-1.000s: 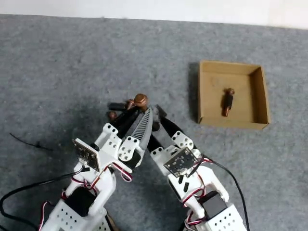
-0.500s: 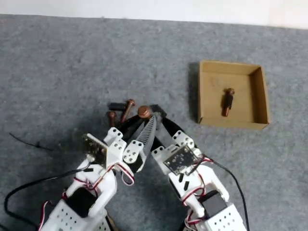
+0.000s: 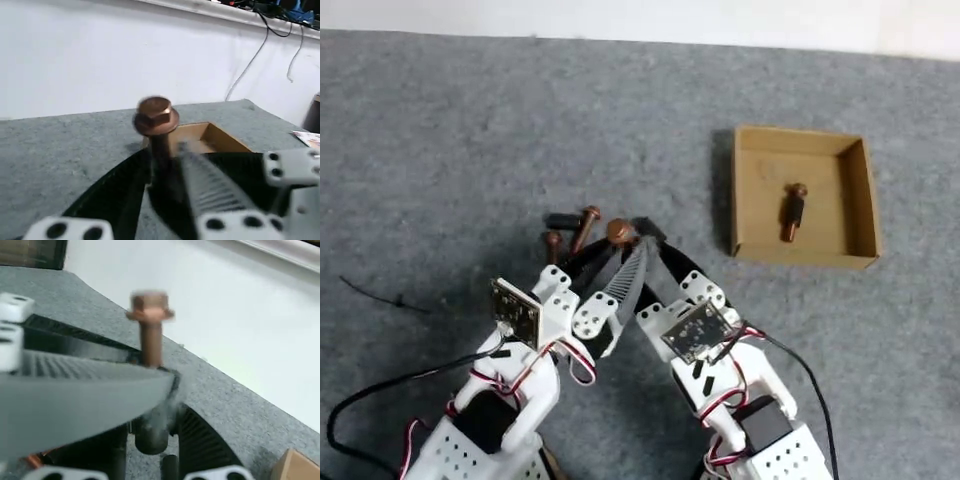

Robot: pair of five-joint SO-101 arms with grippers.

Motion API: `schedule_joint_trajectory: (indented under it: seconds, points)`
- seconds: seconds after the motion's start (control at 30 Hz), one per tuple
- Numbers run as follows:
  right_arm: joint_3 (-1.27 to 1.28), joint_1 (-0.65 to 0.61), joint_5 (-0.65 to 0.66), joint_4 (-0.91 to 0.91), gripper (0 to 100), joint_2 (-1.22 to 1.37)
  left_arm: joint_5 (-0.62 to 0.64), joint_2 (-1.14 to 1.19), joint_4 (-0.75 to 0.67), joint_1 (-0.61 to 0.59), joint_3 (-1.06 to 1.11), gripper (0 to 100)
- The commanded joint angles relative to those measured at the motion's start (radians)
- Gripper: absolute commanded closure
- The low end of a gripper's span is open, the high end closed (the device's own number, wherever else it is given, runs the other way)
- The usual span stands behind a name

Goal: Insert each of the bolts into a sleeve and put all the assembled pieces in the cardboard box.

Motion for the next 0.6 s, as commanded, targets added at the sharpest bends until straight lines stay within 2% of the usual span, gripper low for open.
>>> schedule_joint_trajectory:
  seconds: [0.0,0.13,0.23,0.4,0.57]
  points:
    - [0.145,0.013,0.002,-0.001,99.5,-0.018,0.043,-0.002,0.075,0.015,0.015,72]
    - [0.145,0.021,0.002,-0.001,99.5,-0.018,0.114,-0.002,0.081,0.004,0.005,70]
    - [0.145,0.056,0.002,-0.001,99.5,-0.024,0.126,-0.004,0.077,-0.067,0.005,70]
    - [0.145,0.064,0.002,-0.001,99.5,-0.024,0.293,-0.005,0.049,-0.197,-0.025,69]
    - [0.145,0.097,0.002,-0.005,99.5,-0.024,0.410,-0.005,0.052,-0.214,-0.058,69]
